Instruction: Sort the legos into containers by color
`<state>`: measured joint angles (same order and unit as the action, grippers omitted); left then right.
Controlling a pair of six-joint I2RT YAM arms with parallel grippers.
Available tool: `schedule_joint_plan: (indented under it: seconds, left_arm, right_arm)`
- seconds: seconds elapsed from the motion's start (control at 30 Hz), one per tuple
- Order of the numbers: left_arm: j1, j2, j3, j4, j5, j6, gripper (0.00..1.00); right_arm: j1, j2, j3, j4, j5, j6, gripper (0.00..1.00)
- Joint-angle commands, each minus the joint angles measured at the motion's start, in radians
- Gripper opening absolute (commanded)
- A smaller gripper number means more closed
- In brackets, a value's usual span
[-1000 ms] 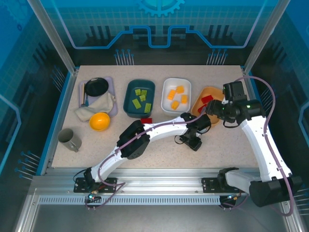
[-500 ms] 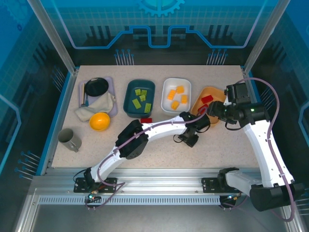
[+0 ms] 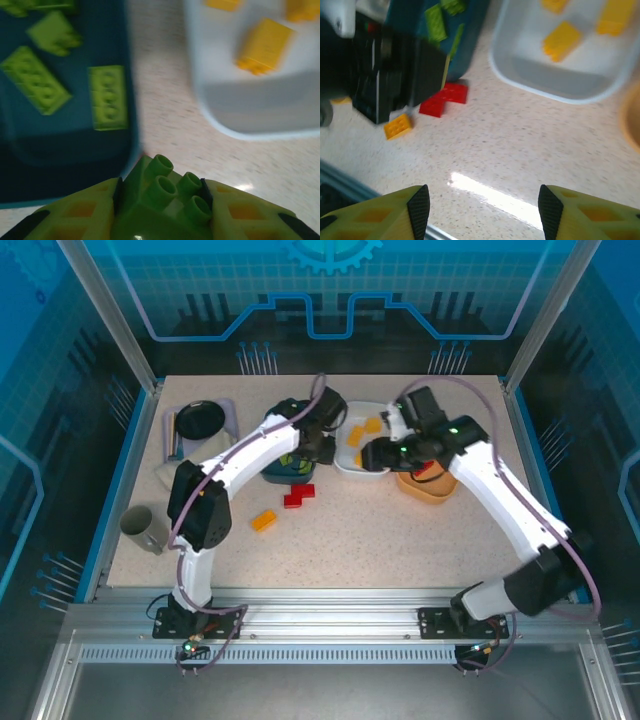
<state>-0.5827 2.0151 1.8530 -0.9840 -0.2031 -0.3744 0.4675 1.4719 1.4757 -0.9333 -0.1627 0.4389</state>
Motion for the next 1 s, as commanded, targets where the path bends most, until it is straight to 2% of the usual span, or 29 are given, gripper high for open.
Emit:
schedule_joint_plan:
  seconds: [0.0,0.23,0.47,0.63,0.77,0.97]
  left_arm:
    - [0.061,0.024,-0.025,-0.061,-0.066,0.006,0.34]
    - [0.156,0.126,0.003,-0.085,-0.126,0.001,0.34]
    - [0.176,0.225,0.048,-0.102,-0.134,0.032,0.39]
    - [0.179,0.249,0.063,-0.108,-0.142,0.044,0.50]
    - [0.180,0.234,0.067,-0.117,-0.153,0.042,0.67]
    - [0.184,0.129,0.069,-0.124,-0.117,-0.016,0.77]
  right_arm:
    - [0.048,0.107,0.101,0.029,-0.128,-0.084,0.62]
    - [0.076,0.343,0.279,-0.036,-0.228,-0.135,0.62]
    - [0.100,0.457,0.311,-0.059,-0.263,-0.163,0.63]
    - [0.139,0.482,0.274,-0.054,-0.235,-0.180,0.65]
    - [0.183,0.502,0.245,-0.035,-0.206,-0.178,0.67]
    - [0.266,0.529,0.208,0.020,-0.134,-0.144,0.73]
